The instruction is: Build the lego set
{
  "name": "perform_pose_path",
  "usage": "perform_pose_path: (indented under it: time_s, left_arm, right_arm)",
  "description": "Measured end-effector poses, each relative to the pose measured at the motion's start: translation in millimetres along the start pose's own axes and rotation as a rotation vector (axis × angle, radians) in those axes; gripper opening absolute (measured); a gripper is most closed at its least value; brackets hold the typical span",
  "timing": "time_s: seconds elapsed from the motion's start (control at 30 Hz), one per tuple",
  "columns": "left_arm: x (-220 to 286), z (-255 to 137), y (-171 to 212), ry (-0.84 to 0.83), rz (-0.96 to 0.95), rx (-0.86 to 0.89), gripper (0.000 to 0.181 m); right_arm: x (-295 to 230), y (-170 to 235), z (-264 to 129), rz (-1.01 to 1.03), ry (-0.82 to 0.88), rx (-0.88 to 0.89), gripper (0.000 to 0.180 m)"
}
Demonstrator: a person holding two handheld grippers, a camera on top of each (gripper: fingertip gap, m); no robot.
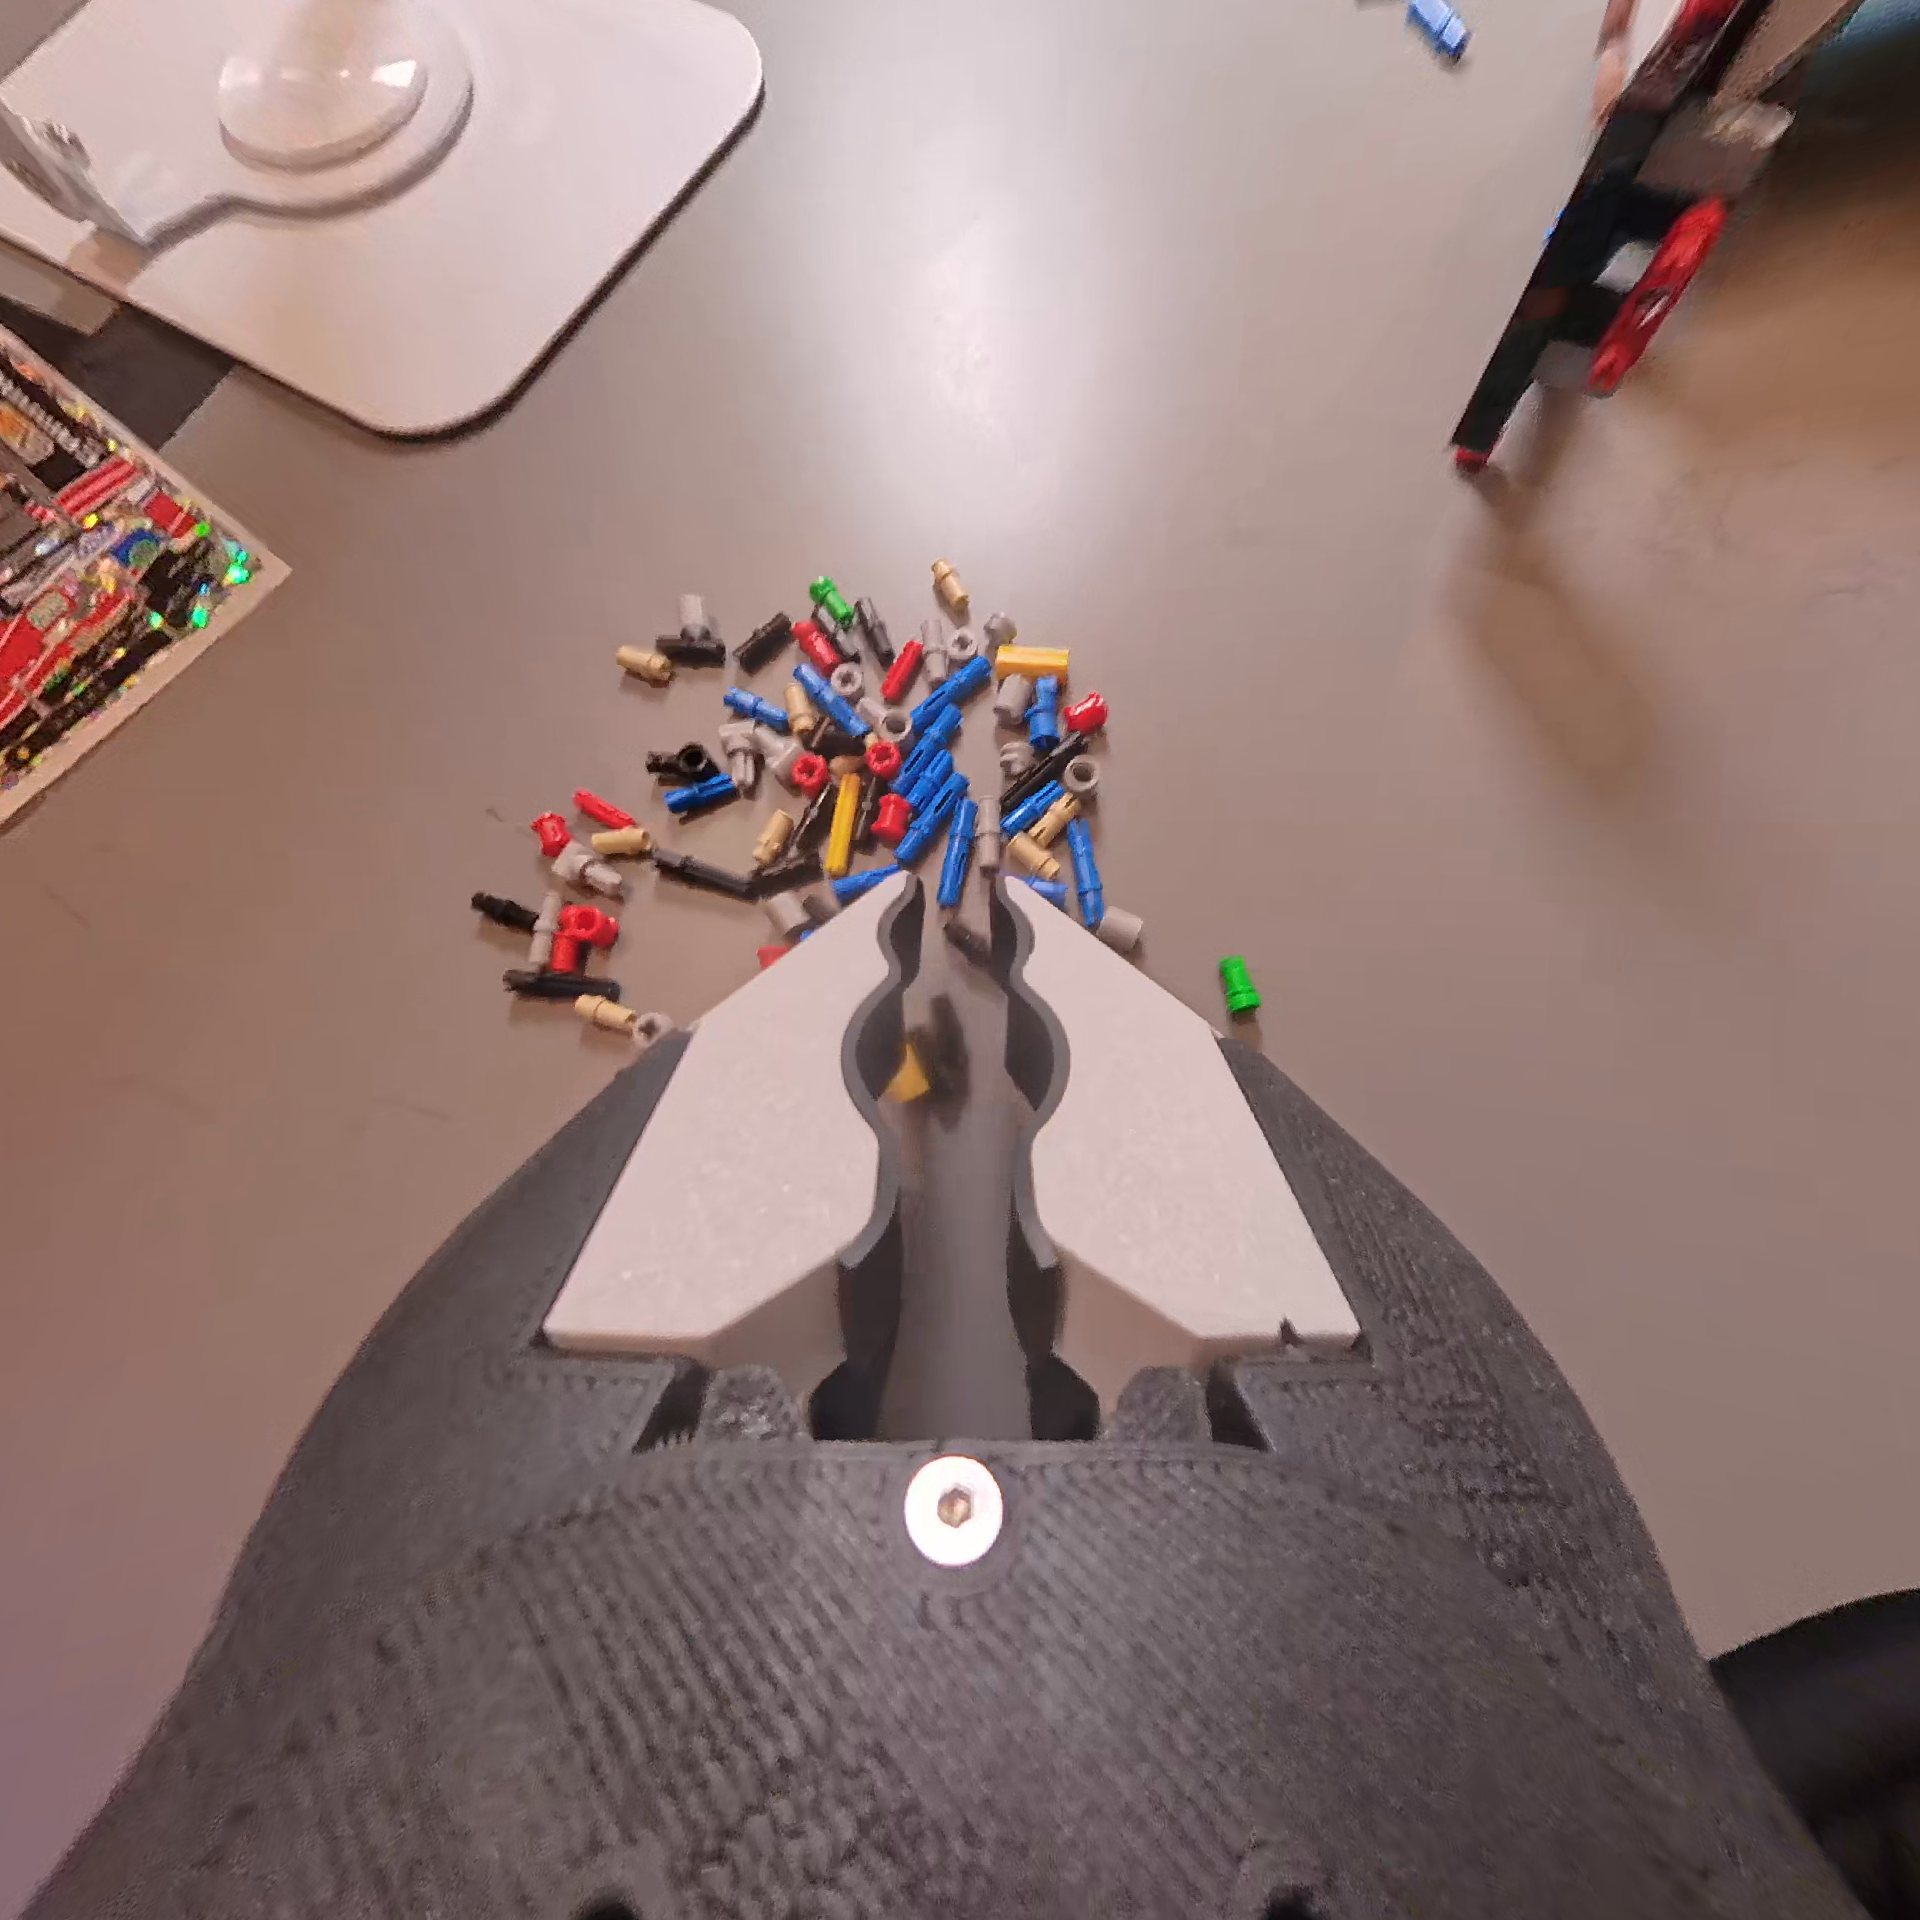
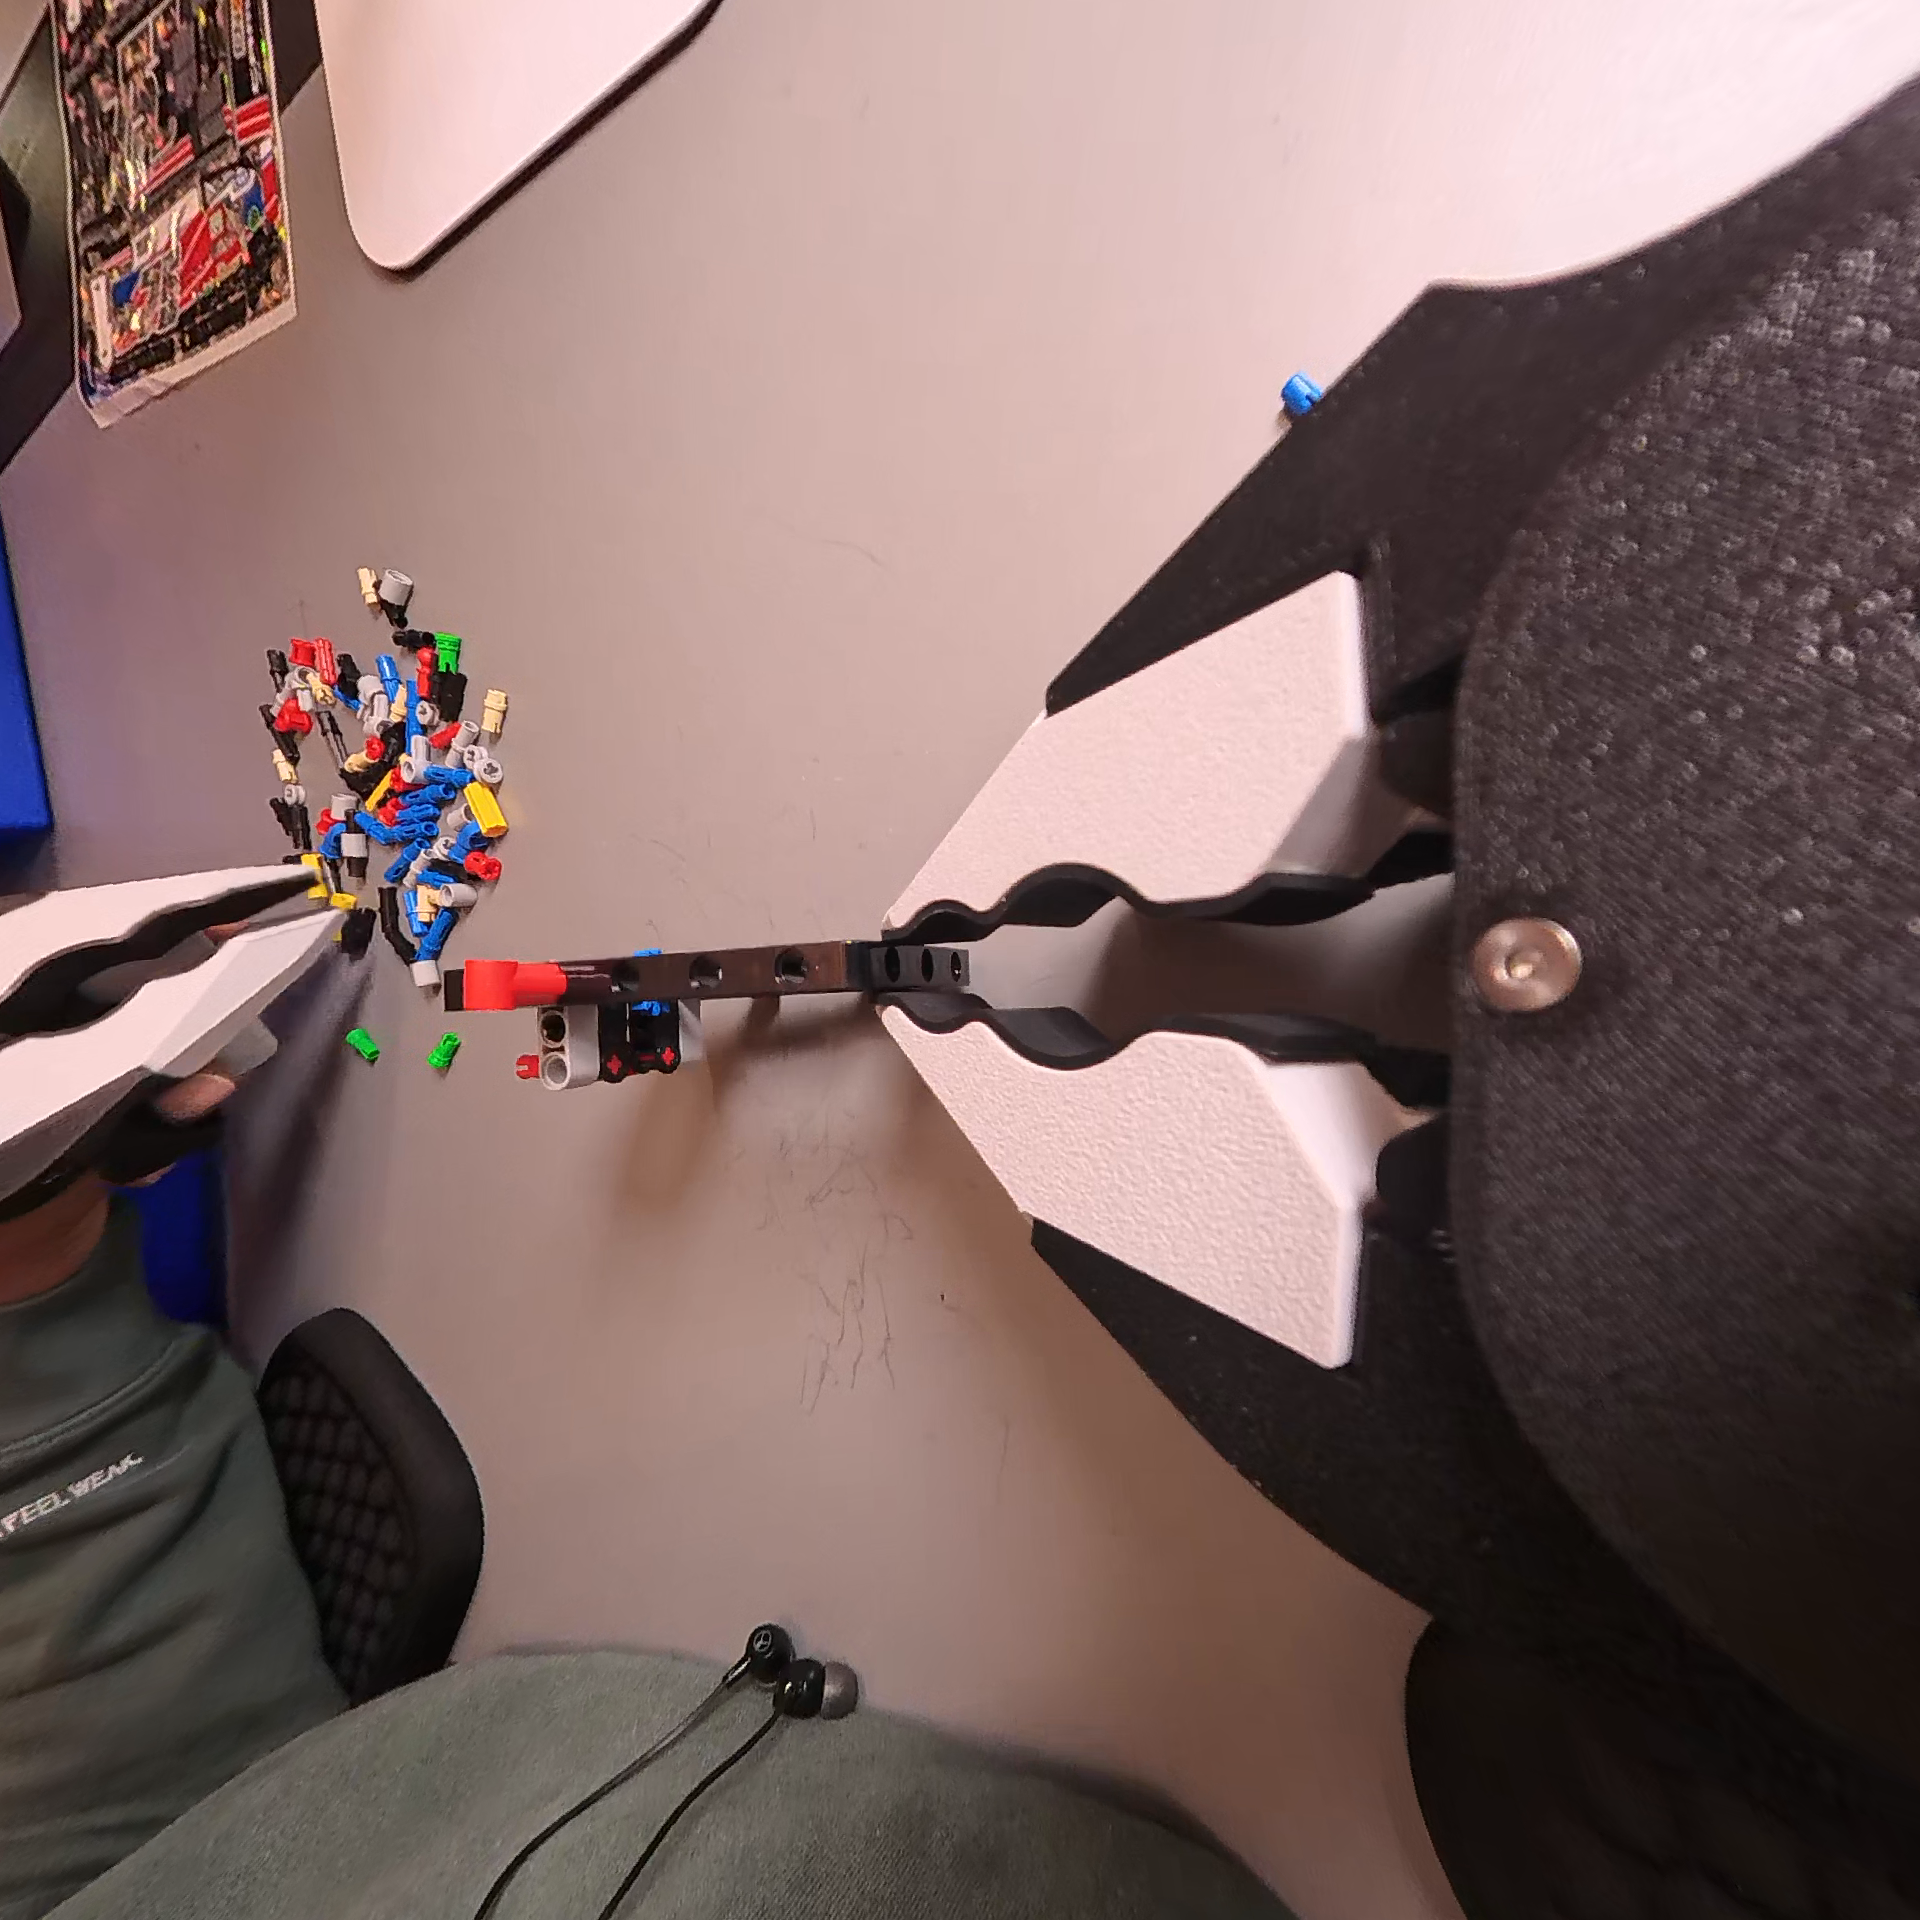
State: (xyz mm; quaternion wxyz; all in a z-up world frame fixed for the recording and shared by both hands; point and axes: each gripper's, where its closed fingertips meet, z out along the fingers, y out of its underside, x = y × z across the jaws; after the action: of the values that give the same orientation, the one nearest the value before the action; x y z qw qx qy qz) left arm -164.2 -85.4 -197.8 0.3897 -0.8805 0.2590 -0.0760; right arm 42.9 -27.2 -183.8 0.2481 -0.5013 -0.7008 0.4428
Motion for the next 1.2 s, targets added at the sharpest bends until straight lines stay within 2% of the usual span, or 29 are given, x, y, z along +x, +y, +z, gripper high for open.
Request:
perform_pose_path:
  time_s: [0.3,0.4,0.5,0.57,0.73,0.77,0.83,0.9,1.0,1.2]
  left_arm:
    - [58,6,-50,0.273,-0.038,0.266,0.028]
    - [89,17,-62,0.361,0.018,0.282,0.035]
    - [115,25,-69,0.427,0.066,0.282,0.033]
    - [121,34,-68,0.407,0.095,0.255,0.022]
    - [124,38,-66,0.387,0.123,0.231,0.022]
    - [124,38,-65,0.388,0.118,0.225,0.021]
    - [121,37,-64,0.376,0.108,0.221,0.021]
    - [117,38,-63,0.356,0.099,0.215,0.022]
    - [115,39,-62,0.339,0.098,0.215,0.022]
    - [114,44,-61,0.315,0.104,0.200,0.022]
  right_arm:
    - [-7,-3,6,-0.019,-0.025,0.005,0.006]
    - [-12,-5,10,-0.036,-0.035,0.002,0.006]
    - [-16,-6,13,-0.048,-0.044,0.002,0.006]
    - [-20,-7,16,-0.058,-0.051,0.001,0.006]
    - [-19,-8,15,-0.063,-0.033,-0.003,0.007]
    - [-17,-7,11,-0.068,-0.023,-0.017,0.013]
    - [-2,-9,-8,-0.066,0.041,-0.022,0.020]
    - [21,-7,-37,-0.005,0.136,-0.025,0.020]
    - [55,19,-74,0.072,0.330,-0.120,0.020]
    - [75,55,-76,0.162,0.424,-0.257,0.020]
